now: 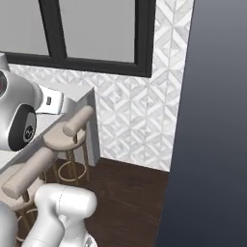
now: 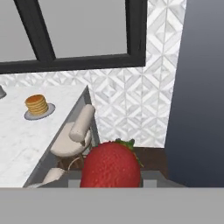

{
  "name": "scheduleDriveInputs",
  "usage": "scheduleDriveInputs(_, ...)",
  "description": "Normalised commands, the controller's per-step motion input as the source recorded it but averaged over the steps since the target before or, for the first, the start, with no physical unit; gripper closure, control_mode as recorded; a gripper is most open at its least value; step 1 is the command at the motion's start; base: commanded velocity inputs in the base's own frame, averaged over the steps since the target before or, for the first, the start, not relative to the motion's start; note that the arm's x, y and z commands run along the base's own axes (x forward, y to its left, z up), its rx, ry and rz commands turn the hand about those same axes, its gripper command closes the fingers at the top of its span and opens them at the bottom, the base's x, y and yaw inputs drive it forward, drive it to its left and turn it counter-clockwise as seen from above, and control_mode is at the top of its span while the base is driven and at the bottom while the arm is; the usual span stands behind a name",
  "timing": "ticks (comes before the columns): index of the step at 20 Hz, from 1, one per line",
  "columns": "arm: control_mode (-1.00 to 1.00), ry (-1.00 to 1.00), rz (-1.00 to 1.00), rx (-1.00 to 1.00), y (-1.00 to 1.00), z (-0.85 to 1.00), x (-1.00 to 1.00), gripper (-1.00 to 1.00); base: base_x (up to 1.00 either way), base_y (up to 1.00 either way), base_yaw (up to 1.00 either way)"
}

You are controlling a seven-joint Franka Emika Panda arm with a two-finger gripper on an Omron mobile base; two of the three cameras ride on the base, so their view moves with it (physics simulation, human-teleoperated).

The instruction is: Take the strawberry from the fridge and place it on top of the pancake, located on the dining counter.

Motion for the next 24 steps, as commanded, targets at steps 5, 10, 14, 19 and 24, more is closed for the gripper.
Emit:
scheduleDriveInputs(5,1.00,0.00,0.00,0.00,0.00,0.00,0.00,1.00,1.00,-0.22,0.45)
scheduleDriveInputs(10,1.00,0.00,0.00,0.00,0.00,0.00,0.00,1.00,1.00,-0.34,0.49)
scheduleDriveInputs(14,1.00,0.00,0.00,0.00,0.00,0.00,0.00,1.00,1.00,-0.33,0.59)
scheduleDriveInputs(19,1.00,0.00,0.00,0.00,0.00,0.00,0.00,1.00,0.95,-0.22,0.66)
scheduleDriveInputs(24,1.00,0.00,0.00,0.00,0.00,0.00,0.00,1.00,0.74,-0.01,0.67)
